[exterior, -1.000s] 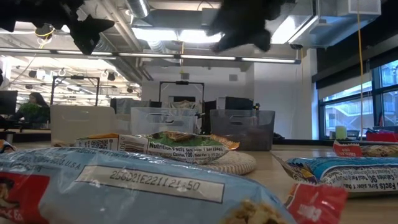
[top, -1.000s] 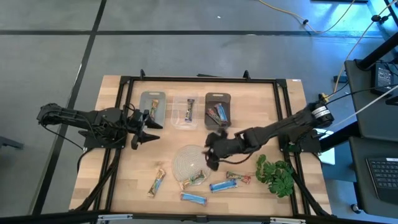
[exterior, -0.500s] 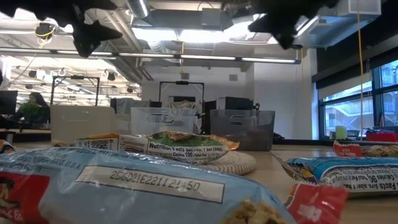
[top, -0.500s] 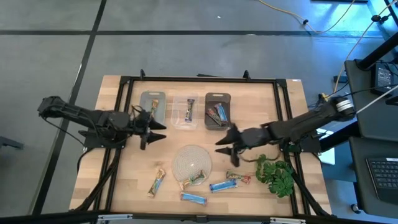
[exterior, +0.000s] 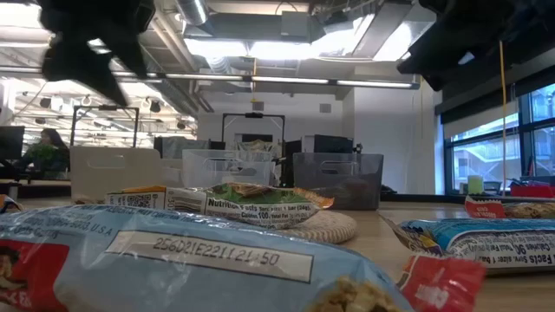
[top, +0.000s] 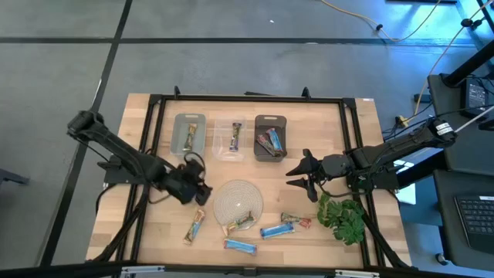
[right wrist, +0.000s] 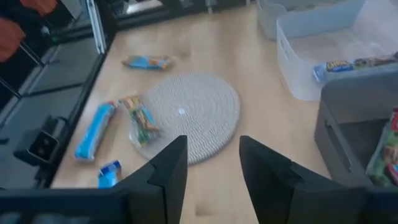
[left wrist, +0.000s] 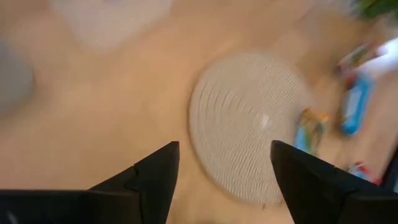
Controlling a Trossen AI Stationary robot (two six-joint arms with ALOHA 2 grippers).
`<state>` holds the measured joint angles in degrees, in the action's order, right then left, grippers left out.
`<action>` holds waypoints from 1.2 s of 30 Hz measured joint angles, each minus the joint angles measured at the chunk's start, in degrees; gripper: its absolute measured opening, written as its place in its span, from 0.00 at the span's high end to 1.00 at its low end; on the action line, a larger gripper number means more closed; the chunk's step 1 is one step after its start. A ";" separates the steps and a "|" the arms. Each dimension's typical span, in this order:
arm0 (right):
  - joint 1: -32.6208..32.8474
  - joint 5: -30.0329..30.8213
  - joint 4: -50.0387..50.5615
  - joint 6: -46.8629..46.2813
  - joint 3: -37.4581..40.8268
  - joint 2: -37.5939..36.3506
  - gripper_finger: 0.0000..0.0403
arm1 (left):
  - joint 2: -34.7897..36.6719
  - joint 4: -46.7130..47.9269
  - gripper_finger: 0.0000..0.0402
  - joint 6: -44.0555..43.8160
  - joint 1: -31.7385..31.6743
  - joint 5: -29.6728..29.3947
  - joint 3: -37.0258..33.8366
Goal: Pick and place Granola Bars by type
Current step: Put the yellow granola bar into the gray bin
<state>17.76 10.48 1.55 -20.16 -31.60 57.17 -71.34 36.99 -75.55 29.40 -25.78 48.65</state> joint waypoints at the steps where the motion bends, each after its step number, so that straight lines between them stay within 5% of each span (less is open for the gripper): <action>1: 0.00 0.00 0.32 0.42 0.26 0.04 0.63 | -2.43 1.14 0.39 -2.56 0.71 1.12 1.18; 14: -0.02 0.42 0.08 8.65 0.53 2.12 0.63 | -26.69 14.64 0.39 -20.85 6.58 15.30 17.98; 36: -0.02 0.44 0.06 8.61 0.49 2.51 0.63 | -34.96 12.87 0.39 -32.21 9.94 19.67 18.27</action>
<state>17.74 10.92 1.61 -11.55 -31.11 59.68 -106.31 49.86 -107.77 39.33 -6.11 66.92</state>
